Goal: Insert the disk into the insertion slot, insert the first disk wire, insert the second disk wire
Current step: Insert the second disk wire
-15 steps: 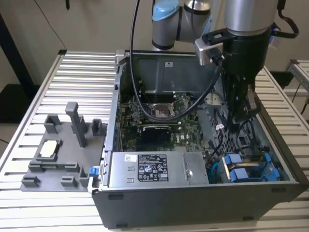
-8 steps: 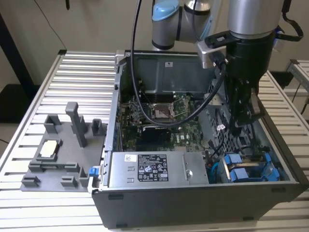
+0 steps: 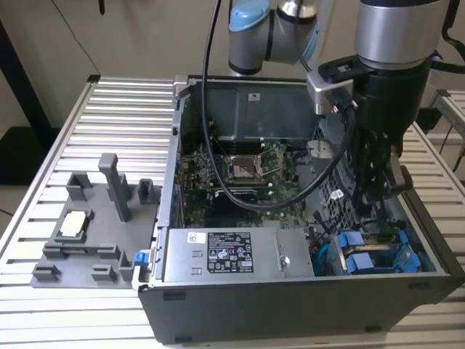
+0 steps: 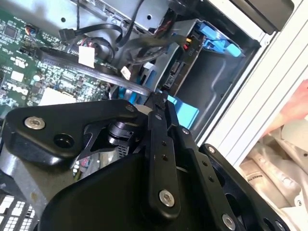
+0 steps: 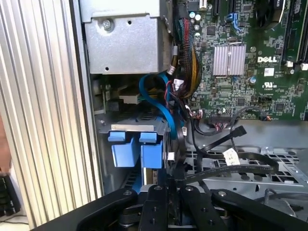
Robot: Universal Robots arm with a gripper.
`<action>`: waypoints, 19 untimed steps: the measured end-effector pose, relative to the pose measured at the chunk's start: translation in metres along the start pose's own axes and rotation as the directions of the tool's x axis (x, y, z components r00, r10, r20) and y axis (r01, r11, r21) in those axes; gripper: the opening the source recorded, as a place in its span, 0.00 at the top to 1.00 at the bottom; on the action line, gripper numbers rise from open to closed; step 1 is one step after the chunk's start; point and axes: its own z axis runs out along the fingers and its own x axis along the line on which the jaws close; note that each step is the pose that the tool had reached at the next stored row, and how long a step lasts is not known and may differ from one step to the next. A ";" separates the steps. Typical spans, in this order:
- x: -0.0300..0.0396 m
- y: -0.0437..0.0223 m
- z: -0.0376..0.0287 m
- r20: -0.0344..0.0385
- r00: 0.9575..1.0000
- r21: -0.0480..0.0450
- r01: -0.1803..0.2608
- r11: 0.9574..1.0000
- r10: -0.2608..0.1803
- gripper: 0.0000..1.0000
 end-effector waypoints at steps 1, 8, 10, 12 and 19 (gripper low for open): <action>0.0022 -0.0010 0.0005 0.000 1.000 -0.001 0.000 1.000 0.000 0.84; 0.0152 -0.0065 0.0036 0.007 1.000 -0.008 0.000 1.000 0.000 0.84; 0.0158 -0.0065 0.0037 0.038 0.999 -0.009 -0.007 1.000 0.007 0.84; 0.0162 -0.0065 0.0037 0.074 0.997 -0.010 -0.014 1.000 0.014 0.84; 0.0183 -0.0067 0.0041 0.195 0.980 -0.017 -0.037 0.999 0.040 0.84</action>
